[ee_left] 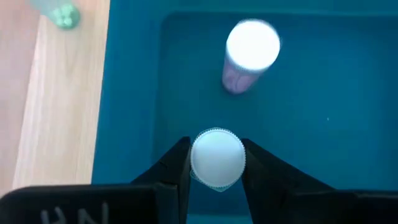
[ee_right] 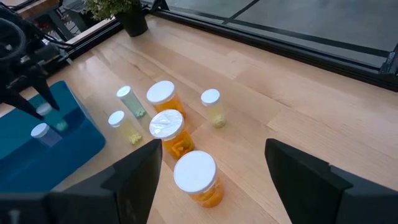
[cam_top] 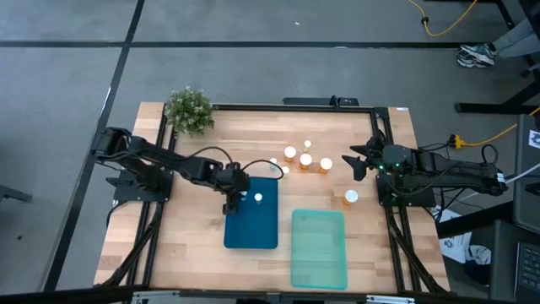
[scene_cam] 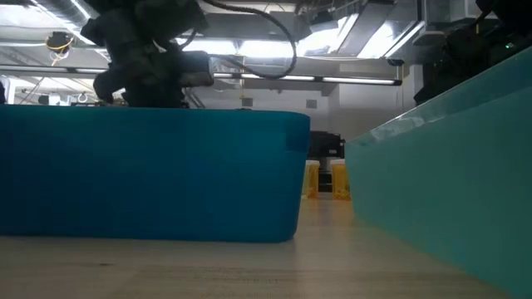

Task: Pick and place medicine bottles into bin by pill shape (circle, oval)
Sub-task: Put the top blue pill bottle into the blue bin

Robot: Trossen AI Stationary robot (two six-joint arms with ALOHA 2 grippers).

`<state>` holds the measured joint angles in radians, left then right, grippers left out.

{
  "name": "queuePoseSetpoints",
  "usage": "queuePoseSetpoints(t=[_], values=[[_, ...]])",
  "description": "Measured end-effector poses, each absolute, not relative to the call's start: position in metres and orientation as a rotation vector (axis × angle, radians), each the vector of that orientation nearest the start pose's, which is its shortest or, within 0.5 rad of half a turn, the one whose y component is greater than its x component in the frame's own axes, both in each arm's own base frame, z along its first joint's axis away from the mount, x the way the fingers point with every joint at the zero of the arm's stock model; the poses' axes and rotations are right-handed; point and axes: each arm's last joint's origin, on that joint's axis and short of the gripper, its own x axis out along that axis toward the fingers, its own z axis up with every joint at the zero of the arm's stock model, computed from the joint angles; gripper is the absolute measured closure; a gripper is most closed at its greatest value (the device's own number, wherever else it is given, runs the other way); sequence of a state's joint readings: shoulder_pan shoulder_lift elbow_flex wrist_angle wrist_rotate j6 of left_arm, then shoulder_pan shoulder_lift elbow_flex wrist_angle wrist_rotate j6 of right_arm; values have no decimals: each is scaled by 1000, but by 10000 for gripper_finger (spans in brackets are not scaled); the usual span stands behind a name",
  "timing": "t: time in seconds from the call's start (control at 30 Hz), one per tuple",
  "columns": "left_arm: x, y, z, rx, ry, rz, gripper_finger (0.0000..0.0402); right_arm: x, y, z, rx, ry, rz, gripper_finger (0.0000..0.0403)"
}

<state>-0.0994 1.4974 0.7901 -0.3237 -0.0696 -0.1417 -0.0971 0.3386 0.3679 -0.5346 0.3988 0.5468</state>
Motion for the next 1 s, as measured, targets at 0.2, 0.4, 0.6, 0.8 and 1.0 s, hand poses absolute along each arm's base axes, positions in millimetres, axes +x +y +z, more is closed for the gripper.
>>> queuePoseSetpoints(t=[0.2,0.4,0.6,0.8,1.0], values=[[279,-26,171,-13,982,53,301,95,-21,213,448,358,-609,116],[278,-25,171,25,985,74,301,95,-21,213,447,358,-609,116],[278,-25,171,25,985,74,288,95,-21,213,447,358,-608,116],[278,-25,171,22,984,75,256,95,-21,213,447,358,-609,116],[279,-25,171,-1,979,88,223,95,-21,213,447,358,-608,116]])
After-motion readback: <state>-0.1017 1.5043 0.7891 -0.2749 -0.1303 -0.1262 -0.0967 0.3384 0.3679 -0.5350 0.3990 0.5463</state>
